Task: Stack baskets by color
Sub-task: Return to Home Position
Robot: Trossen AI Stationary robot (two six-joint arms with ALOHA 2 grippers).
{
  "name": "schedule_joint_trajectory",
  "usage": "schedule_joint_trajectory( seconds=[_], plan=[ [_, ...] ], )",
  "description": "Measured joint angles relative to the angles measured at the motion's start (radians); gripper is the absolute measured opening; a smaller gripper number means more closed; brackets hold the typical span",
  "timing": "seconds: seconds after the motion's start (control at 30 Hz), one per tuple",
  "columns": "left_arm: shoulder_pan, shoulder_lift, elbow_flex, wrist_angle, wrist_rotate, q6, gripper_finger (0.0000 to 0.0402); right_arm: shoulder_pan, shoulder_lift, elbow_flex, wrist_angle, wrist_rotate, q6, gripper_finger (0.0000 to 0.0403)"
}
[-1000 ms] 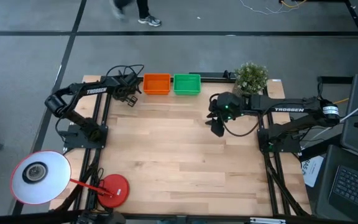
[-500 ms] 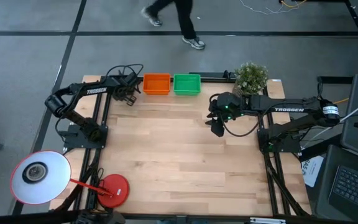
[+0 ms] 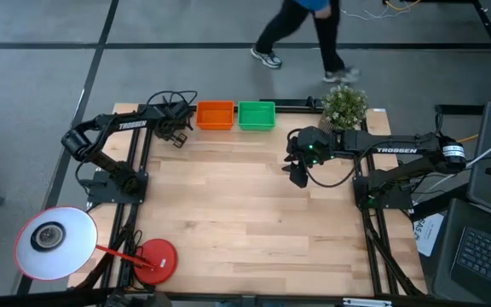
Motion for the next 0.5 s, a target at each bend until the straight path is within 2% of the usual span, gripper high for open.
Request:
schedule_joint_trajectory(
  seconds=[0.17,0.33,0.5],
  plan=[
    [-0.025,-0.001,0.000,-0.062,0.004,-0.028,0.0005,0.000,0.000,0.000,0.000,0.000,0.000,0.0174],
    [-0.104,-0.038,0.010,-0.178,0.013,-0.111,0.0001,0.000,0.000,0.000,0.000,-0.002,0.000,0.0174],
    [-0.239,-0.115,0.078,-0.291,0.121,-0.177,0.0003,0.003,-0.002,0.000,0.001,-0.054,0.005,0.0174]
  ],
)
